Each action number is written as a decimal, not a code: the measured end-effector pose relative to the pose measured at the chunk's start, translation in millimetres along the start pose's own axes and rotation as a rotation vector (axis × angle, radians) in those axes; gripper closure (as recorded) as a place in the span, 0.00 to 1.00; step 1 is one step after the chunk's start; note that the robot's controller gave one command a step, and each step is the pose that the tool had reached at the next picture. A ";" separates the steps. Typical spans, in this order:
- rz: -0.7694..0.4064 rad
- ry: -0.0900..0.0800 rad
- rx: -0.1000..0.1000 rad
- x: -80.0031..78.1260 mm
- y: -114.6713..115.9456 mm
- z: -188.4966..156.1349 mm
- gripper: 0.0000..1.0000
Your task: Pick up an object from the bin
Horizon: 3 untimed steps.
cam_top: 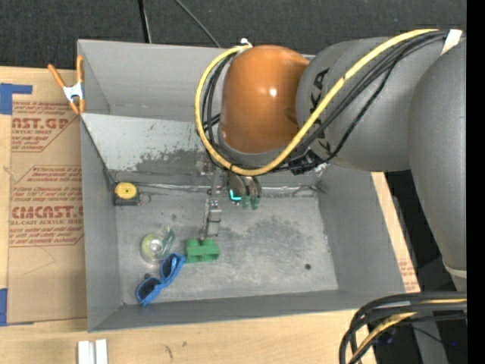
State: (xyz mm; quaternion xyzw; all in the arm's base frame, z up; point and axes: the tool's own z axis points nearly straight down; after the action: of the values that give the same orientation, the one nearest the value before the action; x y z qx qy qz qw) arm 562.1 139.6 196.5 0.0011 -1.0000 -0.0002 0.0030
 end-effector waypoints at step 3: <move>0.198 -0.004 -0.001 73.7 -21.8 93.7 0.00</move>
Offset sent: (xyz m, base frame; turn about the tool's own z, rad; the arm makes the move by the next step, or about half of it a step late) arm -0.0308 -0.0127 -0.1265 -0.0262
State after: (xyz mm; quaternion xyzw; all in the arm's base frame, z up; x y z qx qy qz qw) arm 487.9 117.7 103.3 -0.0978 -0.9952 -0.0003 0.0009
